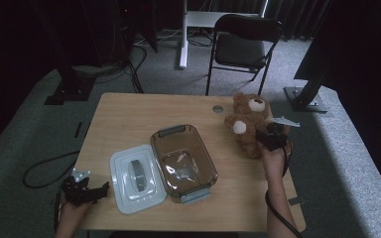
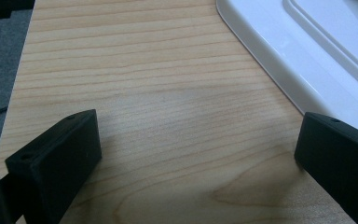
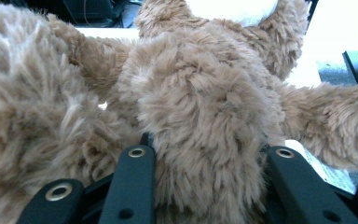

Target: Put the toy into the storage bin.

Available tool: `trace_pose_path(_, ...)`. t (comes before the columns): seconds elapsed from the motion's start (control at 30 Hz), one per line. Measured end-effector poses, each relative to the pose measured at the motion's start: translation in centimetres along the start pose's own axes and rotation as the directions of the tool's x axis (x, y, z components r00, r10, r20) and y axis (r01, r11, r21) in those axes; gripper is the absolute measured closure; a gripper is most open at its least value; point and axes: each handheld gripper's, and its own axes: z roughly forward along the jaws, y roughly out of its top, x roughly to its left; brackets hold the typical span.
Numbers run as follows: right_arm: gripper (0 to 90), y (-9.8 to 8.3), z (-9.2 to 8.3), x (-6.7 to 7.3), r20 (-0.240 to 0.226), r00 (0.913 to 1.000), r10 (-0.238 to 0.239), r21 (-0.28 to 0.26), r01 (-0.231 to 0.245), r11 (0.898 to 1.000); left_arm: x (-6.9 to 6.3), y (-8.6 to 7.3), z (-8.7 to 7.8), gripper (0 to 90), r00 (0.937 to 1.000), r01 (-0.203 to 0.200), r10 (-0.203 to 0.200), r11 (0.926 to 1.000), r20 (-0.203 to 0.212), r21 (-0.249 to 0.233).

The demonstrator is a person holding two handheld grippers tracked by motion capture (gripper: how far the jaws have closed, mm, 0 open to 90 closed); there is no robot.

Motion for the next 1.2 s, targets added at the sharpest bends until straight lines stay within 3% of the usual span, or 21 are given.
trace_pose_path(0.63, 66.3, 1.2, -5.6, 2.9, -0.060, 0.9968, -0.053, -0.110, 0.047, 0.993, 0.0, 0.0, 0.0, 1.0, 1.0000, 0.000, 0.000, 1.0000, 0.000, -0.001)
trace_pose_path(0.97, 66.3, 2.3, -9.1, 5.8, -0.139, 0.9859, -0.093, -0.197, 0.065, 0.978, 0.0, 0.0, 0.0, 1.0, 1.0000, 0.001, -0.001, 1.0000, 0.000, -0.001)
trace_pose_path(1.2, 66.1, 2.6, -10.4, 8.3, -0.173, 0.9755, -0.136, -0.204, 0.100, 0.974, 0.0, 0.0, 0.0, 1.0, 1.0000, 0.000, 0.000, 1.0000, 0.000, 0.000)
